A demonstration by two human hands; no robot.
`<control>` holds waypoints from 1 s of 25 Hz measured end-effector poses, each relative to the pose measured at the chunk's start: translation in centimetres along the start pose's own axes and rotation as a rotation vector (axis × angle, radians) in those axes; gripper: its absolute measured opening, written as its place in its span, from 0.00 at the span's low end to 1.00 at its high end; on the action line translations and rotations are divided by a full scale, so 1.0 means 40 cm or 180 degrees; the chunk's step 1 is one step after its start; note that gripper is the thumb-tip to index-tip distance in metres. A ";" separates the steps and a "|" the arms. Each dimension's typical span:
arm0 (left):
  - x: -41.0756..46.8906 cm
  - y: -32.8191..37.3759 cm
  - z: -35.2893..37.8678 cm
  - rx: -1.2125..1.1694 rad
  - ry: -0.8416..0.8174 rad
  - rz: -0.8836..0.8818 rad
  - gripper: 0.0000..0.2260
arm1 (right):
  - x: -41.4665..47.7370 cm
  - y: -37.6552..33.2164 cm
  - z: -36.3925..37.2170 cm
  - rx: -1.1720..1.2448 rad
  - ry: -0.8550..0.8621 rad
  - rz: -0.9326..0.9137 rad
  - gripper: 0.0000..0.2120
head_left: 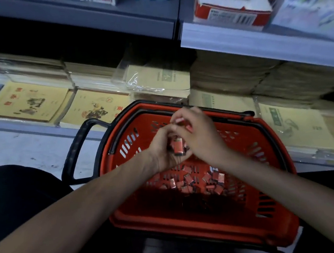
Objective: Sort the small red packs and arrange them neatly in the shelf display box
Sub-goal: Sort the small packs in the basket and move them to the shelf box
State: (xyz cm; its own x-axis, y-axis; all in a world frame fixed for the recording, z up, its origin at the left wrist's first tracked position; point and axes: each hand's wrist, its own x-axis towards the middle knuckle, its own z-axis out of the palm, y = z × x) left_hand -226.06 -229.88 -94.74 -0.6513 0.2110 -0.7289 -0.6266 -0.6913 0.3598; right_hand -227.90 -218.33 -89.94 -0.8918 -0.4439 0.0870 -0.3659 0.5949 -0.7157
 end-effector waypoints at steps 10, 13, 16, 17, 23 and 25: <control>-0.103 0.038 0.103 -0.0549 -0.0153 0.0948 0.15 | 0.018 -0.090 -0.045 -0.1117 -0.0468 -0.0736 0.16; -0.149 0.091 0.139 -0.0241 0.0015 0.1103 0.14 | 0.008 -0.129 -0.101 -0.1385 -0.0138 -0.1189 0.27; -0.210 0.117 0.200 0.0132 0.0264 0.1179 0.14 | 0.006 -0.153 -0.156 -0.1527 0.0047 -0.1290 0.28; -0.225 0.119 0.218 0.0175 0.0329 0.1207 0.15 | 0.007 -0.158 -0.172 -0.1513 0.0146 -0.1289 0.27; -0.299 0.166 0.305 0.0189 0.0077 0.1381 0.19 | 0.008 -0.215 -0.272 -0.0968 0.0554 -0.1394 0.14; -0.302 0.195 0.312 0.0177 -0.0098 0.1406 0.21 | 0.024 -0.221 -0.277 -0.1033 0.0846 -0.1483 0.12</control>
State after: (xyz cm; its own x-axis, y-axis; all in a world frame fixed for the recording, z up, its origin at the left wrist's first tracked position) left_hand -228.42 -229.20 -75.84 -0.8736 -0.0751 -0.4809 -0.3070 -0.6817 0.6641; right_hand -228.49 -216.60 -75.86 -0.6395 -0.5487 0.5384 -0.7572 0.5707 -0.3178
